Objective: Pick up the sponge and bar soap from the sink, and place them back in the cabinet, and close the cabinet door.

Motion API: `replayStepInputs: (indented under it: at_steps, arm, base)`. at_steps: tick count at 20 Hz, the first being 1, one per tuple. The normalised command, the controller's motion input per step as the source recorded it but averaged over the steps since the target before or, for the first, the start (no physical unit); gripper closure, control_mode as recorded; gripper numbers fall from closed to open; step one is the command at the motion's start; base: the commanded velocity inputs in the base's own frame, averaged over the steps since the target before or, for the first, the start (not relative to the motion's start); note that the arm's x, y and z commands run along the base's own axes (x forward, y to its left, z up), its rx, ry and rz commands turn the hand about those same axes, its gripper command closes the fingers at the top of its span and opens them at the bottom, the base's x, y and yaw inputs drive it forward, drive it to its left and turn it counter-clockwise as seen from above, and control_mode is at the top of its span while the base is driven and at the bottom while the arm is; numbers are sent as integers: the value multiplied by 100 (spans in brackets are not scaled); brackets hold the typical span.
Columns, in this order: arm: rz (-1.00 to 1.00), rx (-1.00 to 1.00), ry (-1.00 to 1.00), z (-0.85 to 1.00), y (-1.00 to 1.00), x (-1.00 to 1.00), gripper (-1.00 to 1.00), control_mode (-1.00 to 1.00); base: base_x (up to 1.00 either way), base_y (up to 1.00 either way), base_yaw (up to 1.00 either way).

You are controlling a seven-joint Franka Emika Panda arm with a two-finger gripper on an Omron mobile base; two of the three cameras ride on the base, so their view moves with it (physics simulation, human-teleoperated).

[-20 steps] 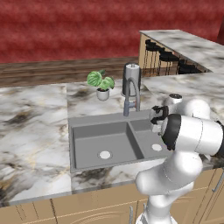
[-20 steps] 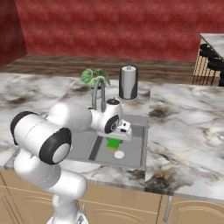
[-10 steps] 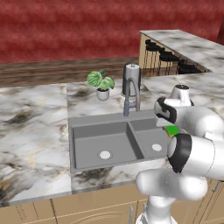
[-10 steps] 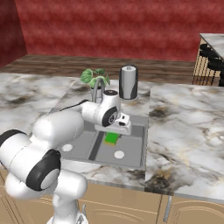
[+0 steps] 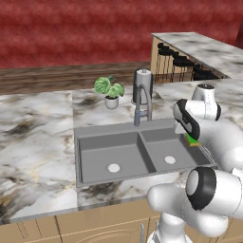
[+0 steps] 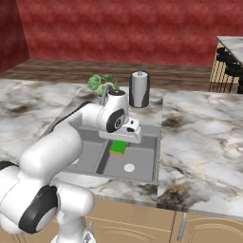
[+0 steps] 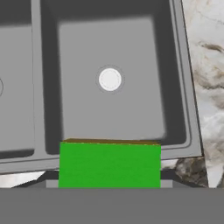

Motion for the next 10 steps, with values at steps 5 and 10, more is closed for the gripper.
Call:
replayStepInputs:
  at_steps: [5,10]
  arm:
    - [0,0,1,18,0,-33,100,-100]
    - [0,0,0,18,1,-35,100,-100]
  base:
    - [0,0,0]
    - [0,0,0]
